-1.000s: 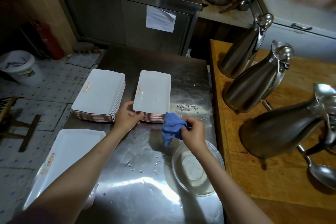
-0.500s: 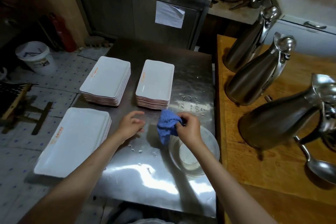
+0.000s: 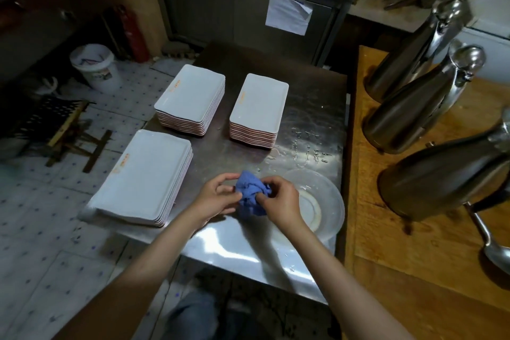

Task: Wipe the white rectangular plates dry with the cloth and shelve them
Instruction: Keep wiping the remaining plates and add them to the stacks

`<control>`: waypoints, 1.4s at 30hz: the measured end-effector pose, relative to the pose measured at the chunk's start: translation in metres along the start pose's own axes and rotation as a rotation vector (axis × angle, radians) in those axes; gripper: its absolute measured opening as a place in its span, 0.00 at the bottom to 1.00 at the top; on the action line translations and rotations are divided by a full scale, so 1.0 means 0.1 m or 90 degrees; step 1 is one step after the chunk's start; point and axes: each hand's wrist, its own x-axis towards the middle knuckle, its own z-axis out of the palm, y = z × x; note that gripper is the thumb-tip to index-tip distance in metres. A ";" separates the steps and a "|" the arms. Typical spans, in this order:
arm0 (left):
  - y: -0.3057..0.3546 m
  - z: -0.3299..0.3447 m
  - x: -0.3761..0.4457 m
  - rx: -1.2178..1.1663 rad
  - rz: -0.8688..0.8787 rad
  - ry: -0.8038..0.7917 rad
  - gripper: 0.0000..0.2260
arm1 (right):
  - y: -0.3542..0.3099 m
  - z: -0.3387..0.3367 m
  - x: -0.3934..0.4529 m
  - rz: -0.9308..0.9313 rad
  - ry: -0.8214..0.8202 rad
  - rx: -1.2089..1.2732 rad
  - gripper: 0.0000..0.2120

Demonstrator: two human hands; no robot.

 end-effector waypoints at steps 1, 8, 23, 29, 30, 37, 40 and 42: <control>-0.04 -0.03 -0.03 0.006 -0.004 0.008 0.14 | 0.00 0.03 -0.07 0.006 -0.010 -0.004 0.12; -0.33 -0.19 -0.09 0.065 -0.038 0.014 0.13 | 0.08 0.30 -0.44 0.059 -0.009 -0.061 0.14; -0.25 -0.84 -0.25 0.277 0.051 -0.111 0.15 | -0.05 0.56 -0.83 0.138 0.118 -0.042 0.18; -0.14 -1.01 -0.42 0.341 0.103 -0.100 0.13 | -0.19 0.67 -0.82 0.107 0.065 -0.067 0.17; -0.12 -1.05 -0.45 0.344 0.107 -0.087 0.13 | -0.21 0.69 -0.80 0.099 0.053 -0.071 0.17; 0.07 -1.45 -0.53 0.310 0.155 0.117 0.11 | -0.51 1.00 -0.58 0.051 -0.031 -0.085 0.21; 0.10 -1.66 -0.53 0.263 0.161 0.173 0.12 | -0.66 1.20 -0.55 0.054 -0.075 -0.062 0.27; 0.12 -1.79 -0.51 0.249 0.169 0.193 0.13 | -0.75 1.35 -0.54 0.065 -0.107 -0.058 0.32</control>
